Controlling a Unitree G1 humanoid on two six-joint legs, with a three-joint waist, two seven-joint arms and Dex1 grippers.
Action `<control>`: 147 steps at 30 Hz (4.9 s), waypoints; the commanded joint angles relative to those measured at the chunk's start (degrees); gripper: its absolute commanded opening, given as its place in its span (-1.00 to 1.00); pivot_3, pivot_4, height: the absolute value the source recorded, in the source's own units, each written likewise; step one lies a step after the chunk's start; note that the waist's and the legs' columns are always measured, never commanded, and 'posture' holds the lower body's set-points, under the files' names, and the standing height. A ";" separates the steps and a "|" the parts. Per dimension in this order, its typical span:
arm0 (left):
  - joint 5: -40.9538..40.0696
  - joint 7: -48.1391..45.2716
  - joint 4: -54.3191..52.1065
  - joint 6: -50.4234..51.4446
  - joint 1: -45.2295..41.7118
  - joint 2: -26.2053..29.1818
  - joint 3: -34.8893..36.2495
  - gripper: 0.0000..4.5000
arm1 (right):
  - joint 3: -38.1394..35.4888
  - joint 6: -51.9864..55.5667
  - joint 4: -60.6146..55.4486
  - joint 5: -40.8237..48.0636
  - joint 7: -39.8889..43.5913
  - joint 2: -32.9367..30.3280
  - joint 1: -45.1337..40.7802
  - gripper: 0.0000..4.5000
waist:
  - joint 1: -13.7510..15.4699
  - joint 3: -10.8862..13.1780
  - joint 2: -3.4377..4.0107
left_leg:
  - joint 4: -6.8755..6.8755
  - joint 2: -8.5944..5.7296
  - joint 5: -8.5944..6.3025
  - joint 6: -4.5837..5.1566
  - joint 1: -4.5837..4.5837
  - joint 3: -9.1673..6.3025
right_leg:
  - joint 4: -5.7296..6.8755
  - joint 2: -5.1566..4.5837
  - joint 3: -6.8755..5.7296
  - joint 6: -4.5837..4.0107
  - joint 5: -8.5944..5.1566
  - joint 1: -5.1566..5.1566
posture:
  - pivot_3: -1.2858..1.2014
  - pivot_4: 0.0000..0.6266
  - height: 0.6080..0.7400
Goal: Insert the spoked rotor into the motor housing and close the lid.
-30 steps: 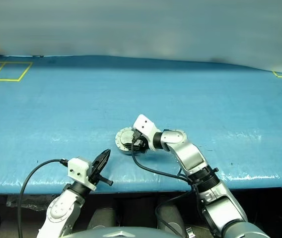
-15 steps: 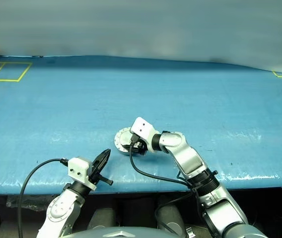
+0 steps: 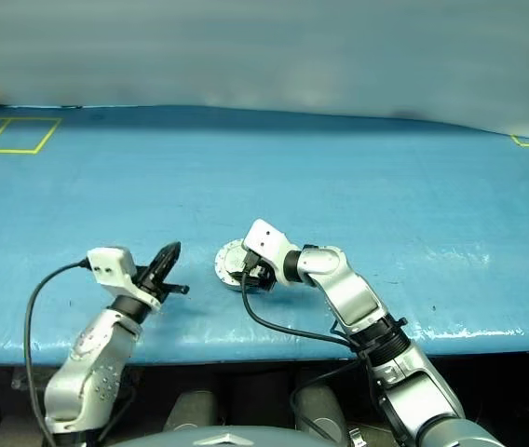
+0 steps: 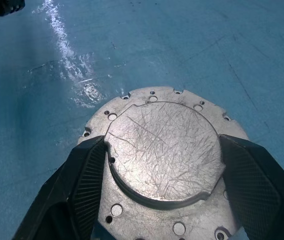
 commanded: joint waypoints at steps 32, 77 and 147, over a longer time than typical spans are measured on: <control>-11.13 -9.37 15.63 30.51 -19.72 10.10 -4.40 -1.00 | 0.67 1.91 1.49 -1.05 -1.92 0.27 1.73 0.42 | 0.03 0.02 -0.03 | -0.29 -0.02 0.00 -0.01 0.64 -0.10 | -0.12 0.05 -0.02 -0.13 -0.08 0.54 | 0.03 -0.52 1.00; -7.73 -13.92 14.76 31.73 -18.99 11.53 -6.44 -1.00 | -36.37 39.11 -14.15 40.16 -26.86 22.16 16.35 0.99 | 0.94 0.05 0.03 | -0.58 -0.17 -0.06 -0.01 -0.10 -0.47 | -1.04 -0.08 -0.30 0.05 -0.01 0.38 | 0.03 -0.52 1.00; -60.55 7.55 0.37 20.48 6.84 -16.08 10.83 1.00 | -25.05 27.09 -6.48 89.46 -48.74 25.16 12.94 -0.48 | -0.01 0.45 0.31 | -0.39 -0.19 -0.12 0.10 -0.43 -0.94 | -1.15 0.00 -0.56 0.05 -0.04 0.38 | 0.03 -0.52 1.00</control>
